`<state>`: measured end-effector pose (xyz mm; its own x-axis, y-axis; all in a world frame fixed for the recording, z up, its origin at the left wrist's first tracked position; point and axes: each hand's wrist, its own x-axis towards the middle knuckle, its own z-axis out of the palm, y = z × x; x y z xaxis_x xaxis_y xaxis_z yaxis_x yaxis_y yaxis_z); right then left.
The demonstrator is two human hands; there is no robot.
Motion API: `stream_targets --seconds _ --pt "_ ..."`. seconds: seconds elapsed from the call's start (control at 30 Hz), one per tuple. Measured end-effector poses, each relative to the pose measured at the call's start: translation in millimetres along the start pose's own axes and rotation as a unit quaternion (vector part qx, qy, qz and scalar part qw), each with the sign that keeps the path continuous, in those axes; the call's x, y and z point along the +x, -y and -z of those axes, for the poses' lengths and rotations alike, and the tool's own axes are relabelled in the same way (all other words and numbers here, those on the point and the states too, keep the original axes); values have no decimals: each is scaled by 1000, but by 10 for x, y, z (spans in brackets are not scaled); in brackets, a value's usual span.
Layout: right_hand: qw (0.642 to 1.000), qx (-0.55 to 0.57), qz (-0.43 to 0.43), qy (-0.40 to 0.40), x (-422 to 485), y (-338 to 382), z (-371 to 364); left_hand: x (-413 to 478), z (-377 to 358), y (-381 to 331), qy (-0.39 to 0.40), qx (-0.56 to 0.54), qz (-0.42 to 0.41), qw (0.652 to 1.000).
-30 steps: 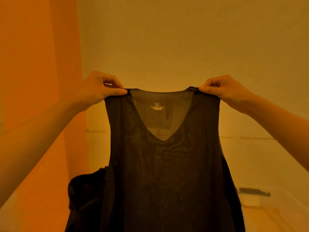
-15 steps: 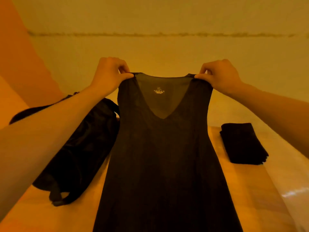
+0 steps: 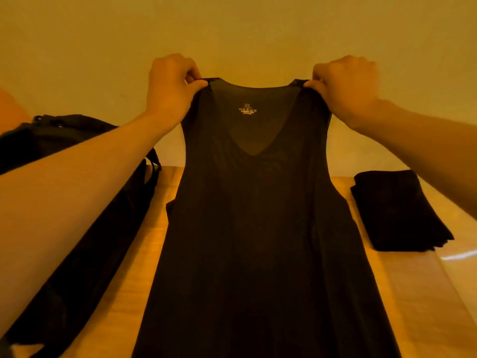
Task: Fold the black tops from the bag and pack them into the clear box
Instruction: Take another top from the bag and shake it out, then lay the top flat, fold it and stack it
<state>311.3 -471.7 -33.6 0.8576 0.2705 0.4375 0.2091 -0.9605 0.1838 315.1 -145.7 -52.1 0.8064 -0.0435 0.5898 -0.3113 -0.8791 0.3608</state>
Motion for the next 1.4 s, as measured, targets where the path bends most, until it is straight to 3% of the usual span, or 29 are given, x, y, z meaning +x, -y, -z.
stream_targets --seconds 0.2,0.27,0.37,0.5,0.63,0.77,1.0,1.1,1.17,1.27,1.33,1.4 --pt "996 -45 -31 64 -8 74 -166 -138 -144 -29 58 9 62 996" --pt "995 -31 -51 84 -90 193 -142 -328 -139 -222 86 49 46 994" --pt "988 101 -97 67 -471 527 -15 -881 -68 -706 179 50 32 982" --pt "956 248 -115 104 -1527 1035 233 -1911 180 -1188 309 89 61 945" --pt "942 217 -109 231 -2614 1292 493 -2799 552 -1370 374 125 118 912" --pt "923 160 -108 332 -3203 1424 517 -3397 577 -1424 387 150 127 901" --pt "942 137 -94 290 -3361 1417 507 -3553 697 -1470 328 172 107 923" --pt "954 186 -82 219 -3711 1344 769 -3912 985 -1584 234 119 132 956" --pt "942 267 -117 164 -4105 1323 936 -4254 1164 -1612 144 51 177 972" --pt "867 420 -266 25 -4620 1263 1135 -4695 1346 -1646 -4 -77 314 946" --pt "774 496 -394 -10 -4822 1209 1211 -4880 1374 -1655 -104 -149 423 888" --pt "683 555 -475 -9 -4945 1175 1239 -5006 1344 -1597 -133 -243 525 804"
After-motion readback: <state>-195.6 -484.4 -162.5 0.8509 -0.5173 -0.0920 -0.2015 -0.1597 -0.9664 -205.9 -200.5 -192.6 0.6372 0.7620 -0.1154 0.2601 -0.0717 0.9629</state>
